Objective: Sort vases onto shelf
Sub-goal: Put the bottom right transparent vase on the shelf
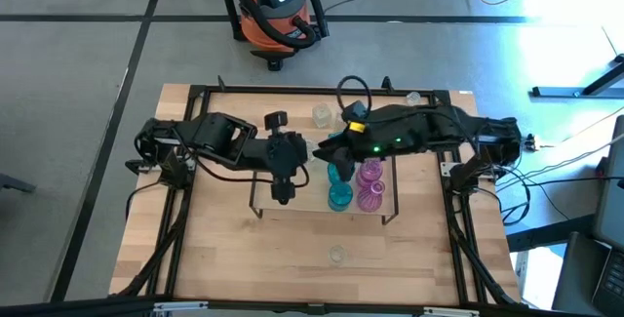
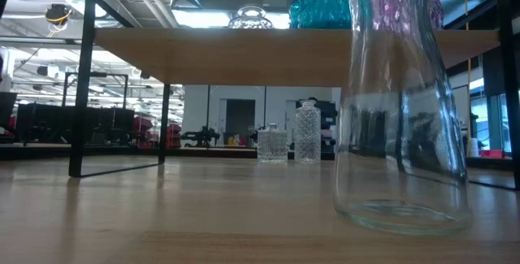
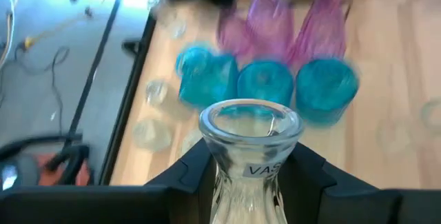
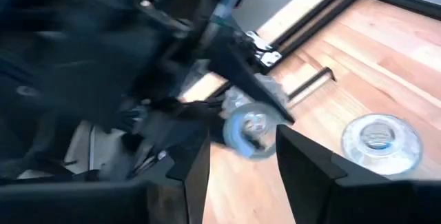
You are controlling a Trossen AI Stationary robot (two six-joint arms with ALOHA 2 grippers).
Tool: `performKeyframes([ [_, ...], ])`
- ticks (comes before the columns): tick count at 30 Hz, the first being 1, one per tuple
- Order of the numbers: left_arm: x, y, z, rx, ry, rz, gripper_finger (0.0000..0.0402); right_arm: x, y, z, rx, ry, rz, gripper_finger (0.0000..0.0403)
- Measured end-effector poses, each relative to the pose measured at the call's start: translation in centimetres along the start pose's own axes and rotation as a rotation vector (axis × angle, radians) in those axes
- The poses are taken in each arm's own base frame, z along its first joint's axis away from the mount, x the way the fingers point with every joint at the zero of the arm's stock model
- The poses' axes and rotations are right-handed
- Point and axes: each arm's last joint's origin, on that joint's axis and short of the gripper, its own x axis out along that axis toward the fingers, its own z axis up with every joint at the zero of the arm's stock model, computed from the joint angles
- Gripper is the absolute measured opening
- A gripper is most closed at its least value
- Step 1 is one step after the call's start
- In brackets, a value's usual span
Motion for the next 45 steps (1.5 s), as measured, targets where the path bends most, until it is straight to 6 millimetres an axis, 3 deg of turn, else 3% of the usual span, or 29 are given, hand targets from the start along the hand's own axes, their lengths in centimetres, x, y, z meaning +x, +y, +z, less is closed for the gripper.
performKeyframes([
  [8, -0.6, 0.3, -0.7, -0.046, 0.050, 0.018, 0.0111, -3.5, -0.6, 0.4, -0.017, 0.010, -0.009, 0.0152],
  [17, -6.6, 2.4, -2.5, -0.222, -0.133, 0.108, 0.0111, -5.8, -1.3, -0.3, -0.051, 0.075, -0.062, 0.0150],
  [21, -7.4, 1.2, -3.4, -0.328, -0.266, 0.020, 0.0111, -6.0, -1.3, -0.8, -0.089, 0.085, -0.098, 0.0150],
  [25, -5.4, -1.4, -5.2, -0.383, -0.382, -0.062, 0.0111, -6.0, -1.5, -1.2, -0.108, 0.101, -0.143, 0.0150],
  [30, -1.8, -3.0, -9.5, -0.467, -0.501, 0.030, 0.0111, -6.1, -1.9, -1.4, -0.119, 0.131, -0.176, 0.0150],
  [37, 4.0, -6.1, -14.8, -0.650, -0.753, -0.051, 0.0111, -7.1, -2.7, -2.0, -0.143, 0.209, -0.234, 0.0150],
  [40, 5.3, -6.2, -16.1, -0.689, -0.849, -0.007, 0.0110, -7.9, -3.1, -2.1, -0.146, 0.227, -0.244, 0.0150],
  [45, 8.0, -6.7, -16.8, -0.632, -0.849, -0.040, 0.0110, -9.3, -3.5, -2.0, -0.161, 0.240, -0.251, 0.0150],
])
